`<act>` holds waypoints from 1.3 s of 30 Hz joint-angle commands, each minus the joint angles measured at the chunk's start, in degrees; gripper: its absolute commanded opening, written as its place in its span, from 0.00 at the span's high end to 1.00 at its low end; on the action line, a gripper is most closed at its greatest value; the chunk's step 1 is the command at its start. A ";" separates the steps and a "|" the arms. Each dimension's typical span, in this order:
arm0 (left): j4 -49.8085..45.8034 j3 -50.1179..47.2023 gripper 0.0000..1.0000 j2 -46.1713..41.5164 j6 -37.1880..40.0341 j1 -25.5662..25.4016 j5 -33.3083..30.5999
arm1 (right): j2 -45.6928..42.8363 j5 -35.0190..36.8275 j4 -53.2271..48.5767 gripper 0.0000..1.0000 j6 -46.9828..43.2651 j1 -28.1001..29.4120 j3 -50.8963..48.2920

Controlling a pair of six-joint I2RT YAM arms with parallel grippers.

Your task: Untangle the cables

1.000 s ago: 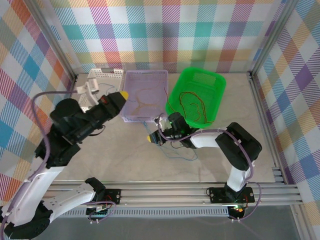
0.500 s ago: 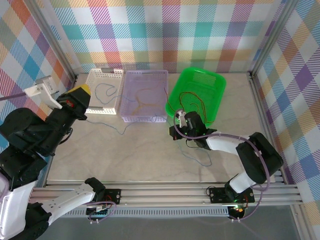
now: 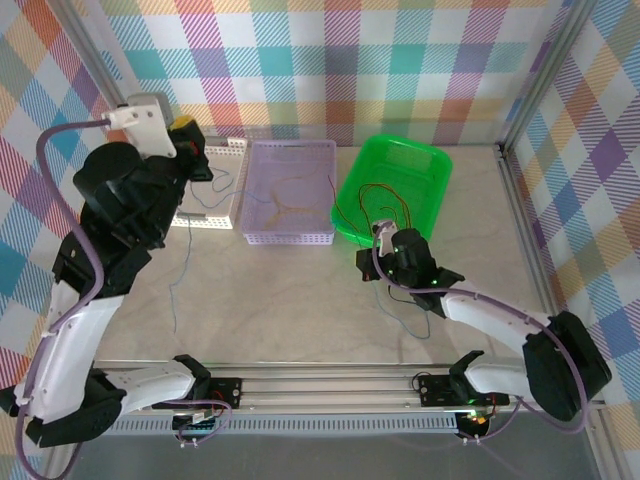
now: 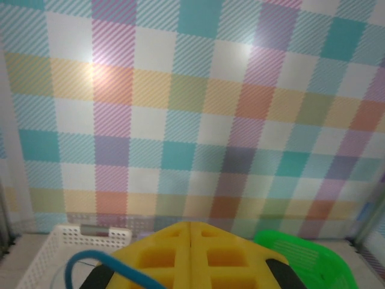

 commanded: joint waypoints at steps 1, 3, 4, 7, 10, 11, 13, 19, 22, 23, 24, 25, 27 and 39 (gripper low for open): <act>3.05 2.64 1.00 1.95 3.28 3.62 0.68 | -3.87 -0.91 -1.99 1.00 -1.23 -0.30 -1.30; 2.47 2.82 1.00 3.41 1.37 7.99 3.86 | -5.96 -0.77 -3.11 1.00 -1.56 -0.30 -1.39; 2.20 2.75 1.00 4.10 0.10 9.94 5.49 | -6.87 -0.74 -3.56 1.00 -1.71 -0.26 -1.48; 2.38 2.12 1.00 5.59 -2.93 15.50 9.14 | -9.53 -1.16 -5.09 1.00 -2.14 -0.30 -1.38; 3.06 2.32 1.00 7.26 -4.00 18.36 10.68 | -11.71 -1.43 -6.62 1.00 -2.49 -0.30 -1.11; 3.13 2.67 1.00 7.97 -3.92 18.86 10.69 | -12.47 -1.35 -7.13 1.00 -2.52 -0.30 -0.96; 3.22 3.45 1.00 9.61 -4.03 19.93 10.71 | -13.67 -1.67 -7.89 1.00 -2.50 -0.30 -0.78; 3.58 5.97 1.00 14.18 -4.04 22.50 10.89 | -16.59 -2.44 -10.08 1.00 -2.32 -0.30 0.25; 4.40 6.16 1.00 15.65 -3.77 23.52 10.68 | -17.81 -2.95 -10.93 1.00 -2.34 -0.30 0.83; 4.77 6.16 1.00 16.12 -3.73 23.96 10.65 | -18.14 -3.31 -11.36 1.00 -2.41 -0.30 1.12; 4.79 6.30 1.00 16.60 -3.96 24.38 10.85 | -18.49 -3.56 -11.68 1.00 -2.50 -0.30 1.35; 4.83 6.59 1.00 17.16 -4.17 24.84 11.22 | -18.87 -3.76 -12.10 1.00 -2.54 -0.30 1.54; 4.86 6.91 1.00 18.24 -4.17 25.21 11.29 | -19.51 -3.94 -12.76 1.00 -2.59 -0.30 1.88; 6.18 7.85 1.00 23.57 -3.78 28.19 10.64 | -23.00 -5.00 -15.23 1.00 -2.85 -0.31 2.68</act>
